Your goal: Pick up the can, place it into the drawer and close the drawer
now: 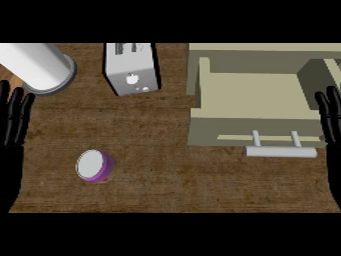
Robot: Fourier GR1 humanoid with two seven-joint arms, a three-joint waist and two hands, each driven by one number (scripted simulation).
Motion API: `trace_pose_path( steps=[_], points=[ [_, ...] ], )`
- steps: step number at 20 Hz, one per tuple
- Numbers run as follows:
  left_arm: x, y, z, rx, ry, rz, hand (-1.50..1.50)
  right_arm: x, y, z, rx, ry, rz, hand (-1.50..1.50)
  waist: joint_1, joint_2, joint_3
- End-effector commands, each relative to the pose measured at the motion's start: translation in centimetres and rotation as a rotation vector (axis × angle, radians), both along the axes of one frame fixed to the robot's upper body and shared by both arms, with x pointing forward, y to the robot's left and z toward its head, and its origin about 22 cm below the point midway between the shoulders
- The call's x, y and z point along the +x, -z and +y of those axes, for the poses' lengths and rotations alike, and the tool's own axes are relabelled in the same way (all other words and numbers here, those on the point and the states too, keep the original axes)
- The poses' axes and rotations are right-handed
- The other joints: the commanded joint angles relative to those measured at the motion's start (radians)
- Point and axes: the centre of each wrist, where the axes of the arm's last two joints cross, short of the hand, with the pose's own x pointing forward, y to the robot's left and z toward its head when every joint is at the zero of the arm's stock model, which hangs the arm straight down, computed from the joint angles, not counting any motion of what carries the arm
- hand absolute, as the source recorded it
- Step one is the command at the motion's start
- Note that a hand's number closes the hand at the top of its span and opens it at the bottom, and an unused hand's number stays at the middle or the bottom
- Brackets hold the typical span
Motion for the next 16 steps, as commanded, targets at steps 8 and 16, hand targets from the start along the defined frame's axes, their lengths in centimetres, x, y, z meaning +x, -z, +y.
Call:
trace_pose_path(
  steps=[8,16],
  points=[
    [-2.4,3.9,-4.1,-0.005,-0.025,0.301,-1.5,-0.3,2.6,-1.5,0.002,0.119,0.277,-1.5,-0.024,-0.011,-0.006],
    [-5.3,3.0,-5.3,0.007,-0.05,0.349,-1.5,-1.5,1.9,0.8,0.005,0.118,0.308,-1.5,-0.018,-0.014,-0.008]
  ],
)
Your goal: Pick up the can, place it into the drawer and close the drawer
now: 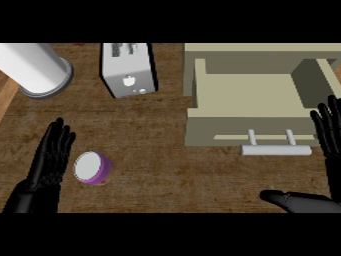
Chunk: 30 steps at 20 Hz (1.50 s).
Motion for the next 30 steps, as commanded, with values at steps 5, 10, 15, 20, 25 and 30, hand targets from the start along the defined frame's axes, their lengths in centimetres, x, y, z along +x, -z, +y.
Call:
trace_pose_path(
  steps=[5,10,15,20,25,30],
  points=[
    [-1.6,-1.9,-0.8,-0.042,-0.027,0.042,-1.5,-1.7,1.4,-1.1,0.018,0.012,0.038,-1.5,-0.002,0.0,-0.001],
    [-2.0,-2.0,3.0,-0.038,-0.064,0.051,-1.5,-2.2,1.3,-2.2,-0.005,0.02,0.048,-1.5,0.0,0.0,-0.001],
    [-1.1,-0.4,0.2,-0.052,-0.069,0.078,-1.5,-3.0,1.6,-3.1,-0.014,0.015,0.034,-1.5,-0.003,0.0,-0.001],
    [0.3,0.3,2.4,-0.062,-0.082,0.093,-1.5,-3.7,2.2,-5.2,-0.009,0.015,0.034,-1.5,-0.003,0.001,-0.001],
    [3.1,4.4,1.0,-0.064,-0.088,0.097,-1.5,-2.8,1.8,-4.3,-0.007,0.029,0.035,-1.5,-0.004,0.001,-0.001],
    [3.1,5.5,1.4,-0.049,-0.111,0.093,-1.5,-2.1,2.4,-4.8,0.008,0.024,0.034,-1.5,-0.003,0.001,-0.001]
  ],
)
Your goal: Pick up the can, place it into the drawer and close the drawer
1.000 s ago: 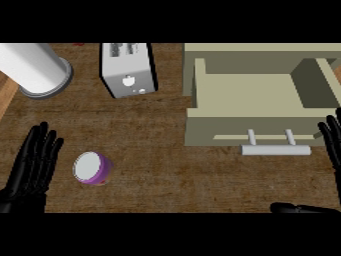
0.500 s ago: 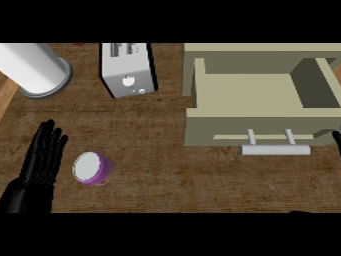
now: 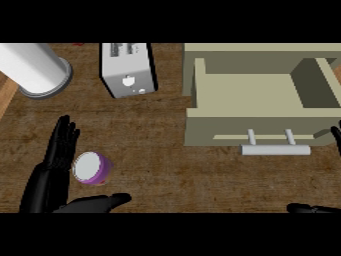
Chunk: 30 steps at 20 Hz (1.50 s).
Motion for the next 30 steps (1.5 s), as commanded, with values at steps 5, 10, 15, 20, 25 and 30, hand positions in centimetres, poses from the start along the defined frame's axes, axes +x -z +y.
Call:
trace_pose_path(
  steps=[5,10,15,20,25,30],
  points=[
    [0.2,2.6,1.3,0.002,-0.04,0.021,-1.5,-2.7,1.2,-1.1,0.006,0.006,0.006,-1.5,-0.002,-0.001,0.0],
    [-0.7,5.8,2.5,0.006,-0.068,0.029,-1.5,-1.1,0.3,-0.1,0.002,0.001,0.002,-1.5,0.001,0.0,0.0],
    [-0.9,7.8,4.8,0.029,-0.085,0.039,-1.5,-1.5,1.6,-0.5,-0.018,-0.002,-0.006,-1.5,0.0,0.0,0.0],
    [-0.8,9.3,5.2,0.022,-0.088,0.067,-1.5,-0.6,1.5,-0.6,0.012,0.005,0.007,-1.5,0.001,0.0,0.0],
    [-1.7,11.4,5.2,0.045,-0.082,0.075,-1.5,-0.5,-1.0,0.8,-0.004,0.003,-0.009,-1.5,0.001,0.0,0.0],
    [0.4,11.7,5.5,0.027,-0.074,0.075,-1.5,-0.7,0.8,-0.4,0.003,0.012,-0.009,-1.5,-0.001,0.0,0.0]
  ],
)
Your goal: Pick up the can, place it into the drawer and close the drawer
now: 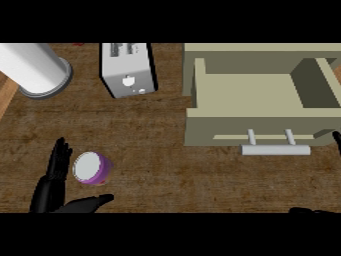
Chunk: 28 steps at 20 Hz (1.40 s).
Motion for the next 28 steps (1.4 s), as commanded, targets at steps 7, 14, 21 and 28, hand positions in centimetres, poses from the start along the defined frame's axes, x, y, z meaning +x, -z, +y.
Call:
trace_pose_path(
  steps=[7,14,21,28],
  points=[
    [-1.0,2.1,2.9,-0.007,-0.011,0.03,-1.5,-1.2,-2.0,0.5,0.012,0.006,-0.018,-1.5,0.0,0.0,0.0],
    [-0.8,4.5,2.0,-0.052,-0.004,0.072,-1.5,-0.3,0.5,0.0,-0.013,0.002,-0.019,-1.5,0.0,0.0,0.0],
    [0.8,5.8,1.9,-0.052,-0.022,0.056,-1.5,-1.5,-2.0,0.6,-0.001,-0.002,-0.002,-1.5,-0.003,0.0,0.0],
    [2.0,4.9,2.5,-0.058,-0.024,0.036,-1.5,-1.2,-2.1,0.4,0.004,-0.007,-0.008,-1.5,-0.001,0.0,0.0]
  ],
)
